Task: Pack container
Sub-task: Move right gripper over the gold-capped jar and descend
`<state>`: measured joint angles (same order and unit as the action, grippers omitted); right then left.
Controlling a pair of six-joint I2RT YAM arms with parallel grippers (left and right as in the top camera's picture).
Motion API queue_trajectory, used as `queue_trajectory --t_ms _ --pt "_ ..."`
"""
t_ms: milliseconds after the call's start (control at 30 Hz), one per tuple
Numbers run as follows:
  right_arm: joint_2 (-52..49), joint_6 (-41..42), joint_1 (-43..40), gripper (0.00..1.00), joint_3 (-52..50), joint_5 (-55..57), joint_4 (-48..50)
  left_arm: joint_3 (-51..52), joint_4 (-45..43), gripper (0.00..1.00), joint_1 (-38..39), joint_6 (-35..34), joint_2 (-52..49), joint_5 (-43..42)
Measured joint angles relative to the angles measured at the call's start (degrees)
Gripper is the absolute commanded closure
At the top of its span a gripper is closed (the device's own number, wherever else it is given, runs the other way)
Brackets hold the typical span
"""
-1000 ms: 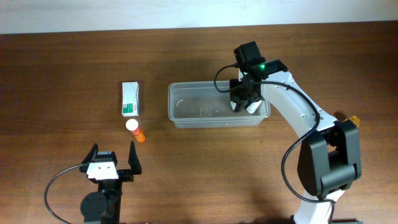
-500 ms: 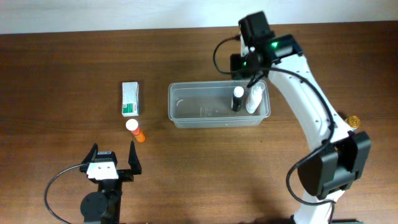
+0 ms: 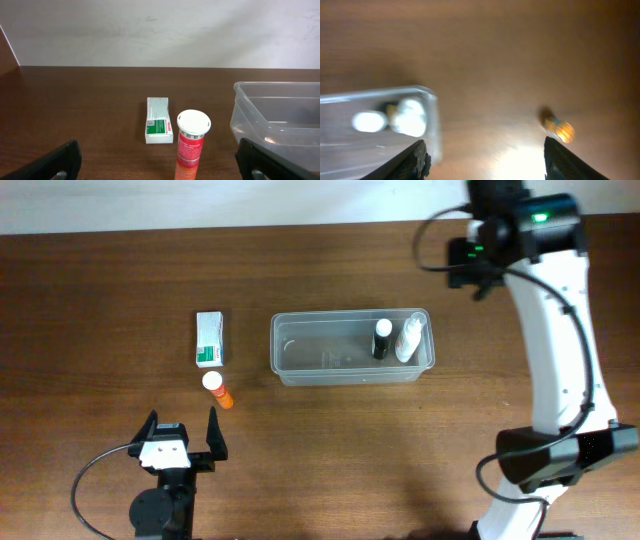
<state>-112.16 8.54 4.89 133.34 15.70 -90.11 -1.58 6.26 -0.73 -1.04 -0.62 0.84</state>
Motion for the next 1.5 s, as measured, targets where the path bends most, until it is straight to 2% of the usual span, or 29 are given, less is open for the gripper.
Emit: queue_trajectory --t_ms 100,167,233,367,633,867,1233,1500 --pt "0.0 0.0 -3.7 0.3 0.0 0.8 -2.8 0.0 0.0 0.01 0.0 0.0 0.0 0.0" --pt "0.0 0.3 -6.6 0.24 0.0 1.0 -4.5 0.0 0.0 0.01 0.0 0.0 0.0 0.0" --pt "0.0 0.7 -9.1 0.01 0.0 0.9 -5.9 0.0 0.0 0.01 0.0 0.0 0.0 0.0" --pt "0.0 0.6 -14.7 0.01 0.0 -1.0 -6.9 0.0 0.0 0.0 0.0 0.0 0.0 0.0" --pt "0.0 1.6 -28.8 0.02 -0.9 -12.2 -6.6 0.0 0.0 0.01 0.0 0.0 0.0 0.0" --pt "0.0 4.6 -37.7 0.02 -8.9 -15.2 -2.1 0.0 0.0 0.01 0.0 0.0 0.0 0.0" --pt "0.0 5.0 -39.2 0.01 -29.5 -20.6 14.7 0.0 0.0 0.01 0.0 0.0 0.0 0.0" --pt "0.0 5.0 -39.2 0.02 -36.5 -21.4 23.7 0.0 0.0 0.01 0.0 0.0 0.0 0.0"
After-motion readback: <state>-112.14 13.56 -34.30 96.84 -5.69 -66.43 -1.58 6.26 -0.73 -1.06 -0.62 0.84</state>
